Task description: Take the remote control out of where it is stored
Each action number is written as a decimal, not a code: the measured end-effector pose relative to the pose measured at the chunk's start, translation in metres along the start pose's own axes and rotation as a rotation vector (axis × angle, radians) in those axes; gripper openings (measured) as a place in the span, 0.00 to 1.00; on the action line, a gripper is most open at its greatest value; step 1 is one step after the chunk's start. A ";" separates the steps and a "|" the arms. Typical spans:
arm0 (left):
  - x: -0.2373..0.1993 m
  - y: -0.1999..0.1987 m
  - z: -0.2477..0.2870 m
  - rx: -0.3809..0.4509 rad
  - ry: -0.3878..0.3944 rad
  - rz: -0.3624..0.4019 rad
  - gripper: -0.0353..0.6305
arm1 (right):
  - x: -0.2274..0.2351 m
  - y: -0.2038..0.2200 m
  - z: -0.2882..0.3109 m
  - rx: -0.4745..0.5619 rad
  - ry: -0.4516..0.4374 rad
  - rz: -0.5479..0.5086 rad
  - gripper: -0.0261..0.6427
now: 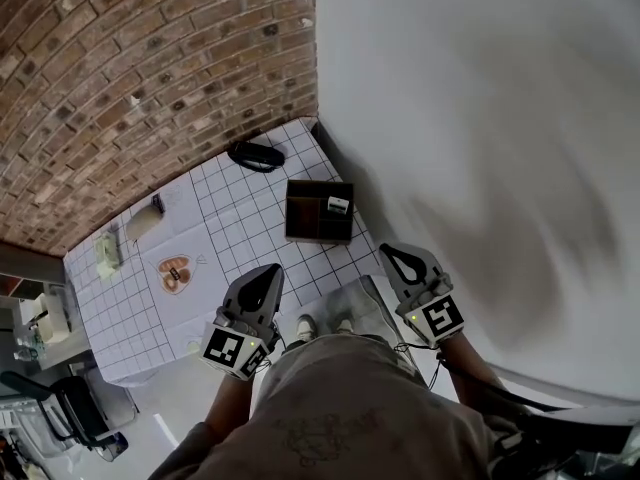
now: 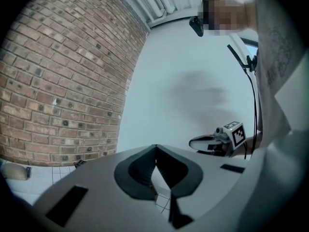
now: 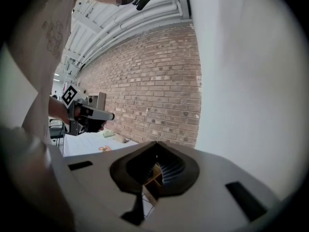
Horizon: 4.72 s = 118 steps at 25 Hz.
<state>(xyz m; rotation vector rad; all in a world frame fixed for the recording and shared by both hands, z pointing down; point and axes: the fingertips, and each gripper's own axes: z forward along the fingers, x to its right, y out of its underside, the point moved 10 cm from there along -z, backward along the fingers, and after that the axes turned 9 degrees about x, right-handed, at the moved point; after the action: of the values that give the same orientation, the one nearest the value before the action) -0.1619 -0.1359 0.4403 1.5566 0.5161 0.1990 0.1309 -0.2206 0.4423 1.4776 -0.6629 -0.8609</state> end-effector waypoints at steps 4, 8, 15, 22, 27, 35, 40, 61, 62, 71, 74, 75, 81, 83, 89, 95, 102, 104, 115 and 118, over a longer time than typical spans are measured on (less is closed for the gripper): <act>-0.005 0.002 -0.007 -0.021 -0.015 -0.008 0.06 | 0.011 0.011 0.021 -0.017 -0.033 0.009 0.06; -0.008 0.000 -0.013 -0.014 -0.022 -0.009 0.06 | 0.023 0.036 0.055 -0.117 -0.086 0.013 0.06; -0.016 0.002 -0.019 -0.011 -0.039 -0.019 0.06 | 0.033 0.103 0.126 -0.504 -0.207 -0.202 0.30; -0.015 0.009 -0.019 -0.025 -0.025 -0.038 0.06 | 0.042 0.168 0.182 -0.782 -0.350 -0.275 0.35; -0.015 0.018 -0.025 -0.056 -0.036 -0.055 0.06 | 0.046 0.193 0.209 -0.874 -0.376 -0.339 0.35; -0.019 0.022 -0.038 -0.075 -0.079 -0.063 0.06 | 0.030 0.196 0.215 -0.920 -0.437 -0.388 0.35; -0.019 0.026 -0.043 -0.079 -0.077 -0.073 0.06 | 0.028 0.203 0.220 -0.894 -0.404 -0.422 0.28; -0.022 0.030 -0.047 -0.100 -0.085 -0.069 0.06 | 0.018 0.220 0.240 -0.996 -0.467 -0.330 0.17; -0.022 0.028 -0.046 -0.091 -0.083 -0.067 0.06 | 0.019 0.220 0.239 -0.996 -0.464 -0.328 0.17; -0.023 0.023 -0.040 -0.070 -0.079 -0.061 0.06 | 0.020 0.217 0.232 -1.001 -0.458 -0.314 0.17; -0.023 0.030 -0.043 -0.098 -0.081 -0.065 0.06 | 0.019 0.214 0.230 -0.988 -0.452 -0.319 0.16; -0.023 0.031 -0.044 -0.108 -0.082 -0.066 0.06 | 0.019 0.211 0.230 -0.981 -0.450 -0.321 0.16; -0.020 0.031 -0.043 -0.114 -0.073 -0.061 0.06 | 0.020 0.192 0.228 -0.941 -0.430 -0.338 0.16; -0.020 0.030 -0.043 -0.110 -0.068 -0.056 0.06 | 0.020 0.184 0.225 -0.927 -0.420 -0.338 0.16; -0.017 0.021 -0.039 -0.106 -0.057 -0.051 0.06 | 0.021 0.154 0.211 -0.872 -0.355 -0.368 0.16; -0.019 0.018 -0.035 -0.086 -0.034 -0.027 0.06 | 0.017 0.122 0.189 -0.793 -0.294 -0.327 0.16; -0.016 0.007 -0.018 -0.049 0.024 0.022 0.06 | 0.009 0.056 0.158 -0.617 -0.242 -0.279 0.16; -0.016 0.002 -0.014 -0.031 0.031 0.026 0.06 | 0.007 0.036 0.150 -0.565 -0.232 -0.275 0.16; -0.020 -0.016 0.002 0.001 0.045 0.110 0.06 | 0.003 -0.057 0.109 -0.293 -0.169 -0.223 0.16; -0.021 -0.018 0.004 -0.015 0.046 0.114 0.06 | 0.002 -0.071 0.101 -0.232 -0.174 -0.206 0.16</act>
<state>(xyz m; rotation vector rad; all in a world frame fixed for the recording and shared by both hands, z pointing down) -0.1819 -0.1491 0.4264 1.5707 0.4607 0.3259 0.0427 -0.2720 0.3736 1.2848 -0.5226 -1.1951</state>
